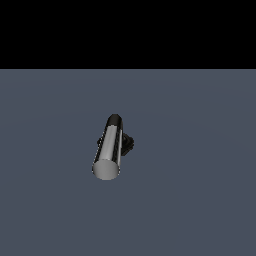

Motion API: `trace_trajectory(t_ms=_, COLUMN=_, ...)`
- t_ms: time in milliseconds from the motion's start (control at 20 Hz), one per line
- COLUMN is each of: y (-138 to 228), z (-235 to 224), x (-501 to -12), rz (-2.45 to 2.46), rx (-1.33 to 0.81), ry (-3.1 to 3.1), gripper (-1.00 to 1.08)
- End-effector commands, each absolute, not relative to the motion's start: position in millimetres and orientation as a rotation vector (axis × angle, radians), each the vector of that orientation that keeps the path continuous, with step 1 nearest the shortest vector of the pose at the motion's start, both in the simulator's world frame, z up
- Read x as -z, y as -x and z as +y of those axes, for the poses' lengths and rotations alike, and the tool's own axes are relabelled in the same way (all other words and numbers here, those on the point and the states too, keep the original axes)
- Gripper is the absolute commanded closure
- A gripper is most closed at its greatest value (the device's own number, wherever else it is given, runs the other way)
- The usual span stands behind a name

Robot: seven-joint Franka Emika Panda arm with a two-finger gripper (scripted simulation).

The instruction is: Turn on the faucet by rotating a designated handle.

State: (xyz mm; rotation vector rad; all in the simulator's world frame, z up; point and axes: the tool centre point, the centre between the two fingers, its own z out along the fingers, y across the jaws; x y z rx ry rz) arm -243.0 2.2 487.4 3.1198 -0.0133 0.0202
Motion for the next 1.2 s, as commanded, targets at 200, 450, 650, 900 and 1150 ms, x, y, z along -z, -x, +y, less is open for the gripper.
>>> trace_trajectory(t_ms=200, y=243, z=3, x=-484, rz=-0.012, rx=-0.02, ry=-3.12, gripper=1.08)
trace_trajectory(t_ms=450, y=241, z=6, x=-468, rz=-0.005, rx=-0.019, ry=-3.121, gripper=1.08)
trace_trajectory(t_ms=650, y=238, z=11, x=-446, rz=0.005, rx=-0.018, ry=-3.122, gripper=1.08)
trace_trajectory(t_ms=900, y=234, z=20, x=-409, rz=0.021, rx=-0.016, ry=-3.124, gripper=1.08)
trace_trajectory(t_ms=1150, y=230, z=30, x=-365, rz=0.041, rx=-0.014, ry=-3.126, gripper=1.08)
